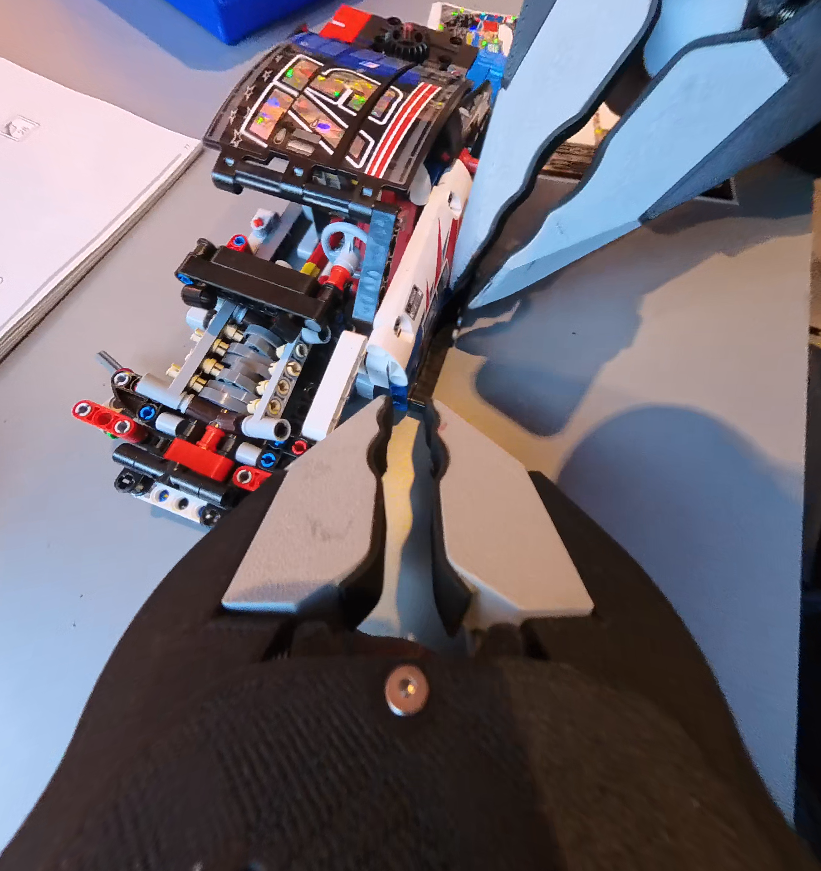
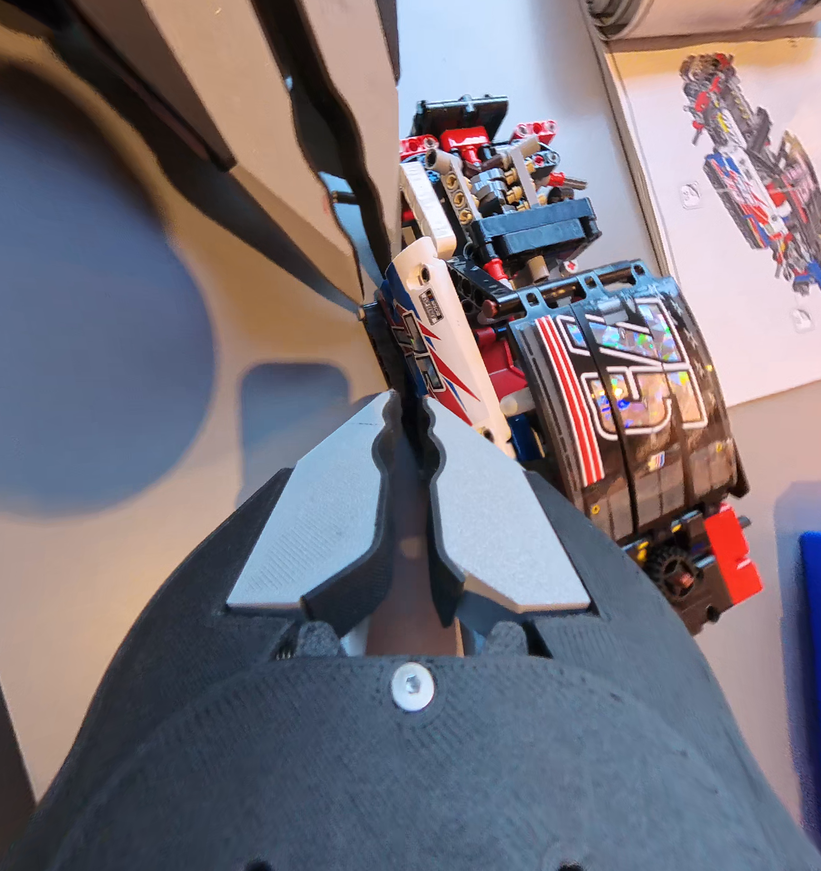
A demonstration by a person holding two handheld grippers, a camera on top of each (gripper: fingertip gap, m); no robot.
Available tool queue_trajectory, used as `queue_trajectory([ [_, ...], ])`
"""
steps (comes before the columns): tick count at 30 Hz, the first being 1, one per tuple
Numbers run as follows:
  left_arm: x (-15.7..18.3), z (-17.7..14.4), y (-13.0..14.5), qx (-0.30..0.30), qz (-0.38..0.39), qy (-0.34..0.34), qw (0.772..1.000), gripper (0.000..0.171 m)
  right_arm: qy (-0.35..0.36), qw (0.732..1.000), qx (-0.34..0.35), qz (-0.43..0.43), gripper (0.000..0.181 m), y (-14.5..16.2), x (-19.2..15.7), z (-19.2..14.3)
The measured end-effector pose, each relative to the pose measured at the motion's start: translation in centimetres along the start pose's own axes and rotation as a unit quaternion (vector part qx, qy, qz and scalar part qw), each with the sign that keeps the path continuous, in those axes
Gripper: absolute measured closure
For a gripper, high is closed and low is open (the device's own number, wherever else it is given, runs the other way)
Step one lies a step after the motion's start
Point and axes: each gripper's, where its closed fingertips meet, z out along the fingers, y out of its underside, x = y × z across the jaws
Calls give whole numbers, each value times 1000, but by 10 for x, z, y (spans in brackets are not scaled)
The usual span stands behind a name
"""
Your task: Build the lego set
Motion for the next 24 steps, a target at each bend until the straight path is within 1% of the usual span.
queue_trajectory([
  [4,5,2,-5,3,2,1,1000,161,30,999,8,35,171,4,0,-3],
  [6,8,3,-7,8,1,1,1000,164,48,997,21,51,166,5,-2,-4],
  [9,10,3,-6,8,0,0,1000,167,88,993,44,66,161,7,-3,-4],
  [13,19,-4,-6,9,6,9,1000,165,142,986,53,71,155,10,-2,-7],
  [18,23,-20,-22,33,20,4,999,163,181,979,60,78,151,12,-2,-7],
  [20,27,-23,-29,45,26,8,999,163,201,975,59,81,153,13,-1,-8],
  [22,30,-25,-35,51,37,11,998,159,219,971,51,78,152,15,0,-9],
  [24,33,-25,-40,53,47,13,997,151,223,971,45,73,148,16,-1,-8],
])
